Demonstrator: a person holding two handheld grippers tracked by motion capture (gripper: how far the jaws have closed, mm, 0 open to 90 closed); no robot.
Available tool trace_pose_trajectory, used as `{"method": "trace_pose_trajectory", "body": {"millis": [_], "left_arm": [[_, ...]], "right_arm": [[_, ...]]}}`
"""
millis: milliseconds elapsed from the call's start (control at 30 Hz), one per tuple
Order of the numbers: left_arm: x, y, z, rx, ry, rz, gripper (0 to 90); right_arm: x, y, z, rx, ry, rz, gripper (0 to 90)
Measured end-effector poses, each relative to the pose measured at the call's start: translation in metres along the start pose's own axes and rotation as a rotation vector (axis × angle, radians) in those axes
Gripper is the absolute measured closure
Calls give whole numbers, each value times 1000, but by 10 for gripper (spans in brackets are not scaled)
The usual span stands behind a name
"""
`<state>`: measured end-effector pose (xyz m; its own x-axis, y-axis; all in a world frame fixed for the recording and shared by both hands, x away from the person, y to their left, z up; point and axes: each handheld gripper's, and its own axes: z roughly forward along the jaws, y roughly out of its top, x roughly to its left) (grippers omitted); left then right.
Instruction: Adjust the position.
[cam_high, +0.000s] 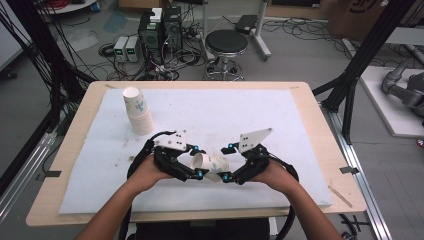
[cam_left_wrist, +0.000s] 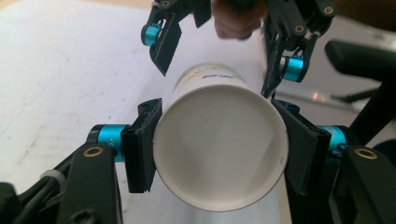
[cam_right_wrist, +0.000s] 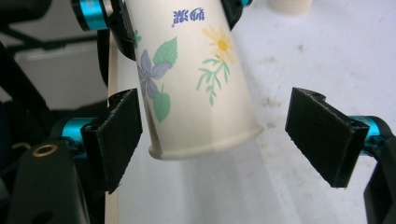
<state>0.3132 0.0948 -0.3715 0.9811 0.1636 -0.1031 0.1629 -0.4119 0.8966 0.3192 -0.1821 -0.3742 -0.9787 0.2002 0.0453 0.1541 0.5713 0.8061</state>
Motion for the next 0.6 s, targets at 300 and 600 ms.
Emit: {"method": "trace_pose_trajectory", "body": {"millis": [300,600], "left_arm": [[-3,-25,-4,-132,19,-12,372],[-3,-30,-8,-173,15,6,372]], "right_arm": [[12,-20,-4,-134,-29,-1,192],[11,-40,-1,-216,-25,34,193]]}}
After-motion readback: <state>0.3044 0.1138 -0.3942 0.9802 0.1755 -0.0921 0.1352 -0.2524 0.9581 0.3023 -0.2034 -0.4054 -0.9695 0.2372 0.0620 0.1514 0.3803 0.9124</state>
